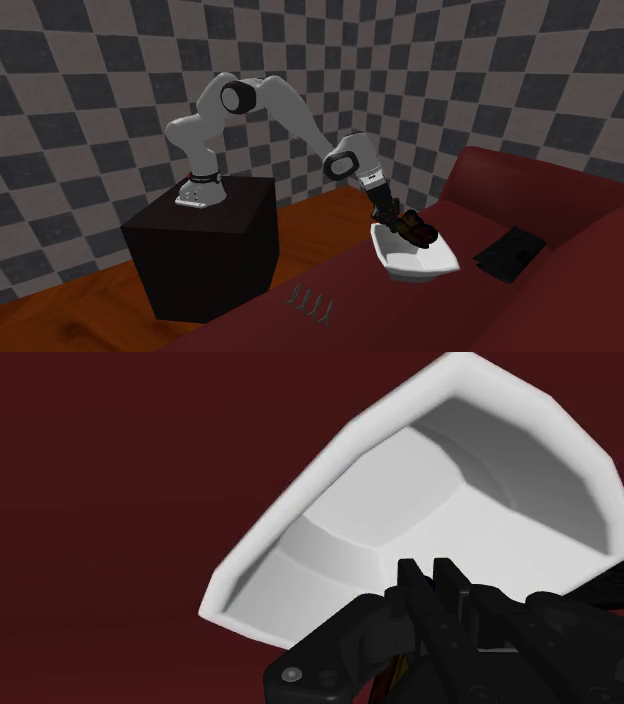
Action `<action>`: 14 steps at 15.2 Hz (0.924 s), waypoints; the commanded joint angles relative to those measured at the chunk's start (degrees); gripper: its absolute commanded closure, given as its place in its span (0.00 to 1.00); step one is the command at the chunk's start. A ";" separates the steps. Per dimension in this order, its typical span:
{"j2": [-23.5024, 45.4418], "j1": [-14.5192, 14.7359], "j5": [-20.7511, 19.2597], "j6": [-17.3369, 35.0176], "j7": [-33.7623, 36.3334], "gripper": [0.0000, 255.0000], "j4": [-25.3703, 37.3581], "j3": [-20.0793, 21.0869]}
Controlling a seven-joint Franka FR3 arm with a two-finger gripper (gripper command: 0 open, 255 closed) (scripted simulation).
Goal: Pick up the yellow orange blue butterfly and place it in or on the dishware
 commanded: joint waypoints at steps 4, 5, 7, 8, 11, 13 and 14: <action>3.73 1.20 -0.08 0.28 1.05 1.00 3.38 -0.76; 4.51 1.35 -0.17 0.71 1.29 1.00 3.73 -1.01; 4.51 1.35 -0.17 0.71 1.29 1.00 3.73 -1.01; 4.51 1.35 -0.17 0.71 1.29 1.00 3.73 -1.01; 4.51 1.35 -0.17 0.71 1.29 1.00 3.73 -1.01; 4.51 1.35 -0.17 0.72 1.29 0.00 3.73 -1.01; 4.51 1.35 -0.17 0.72 1.29 0.00 3.73 -1.01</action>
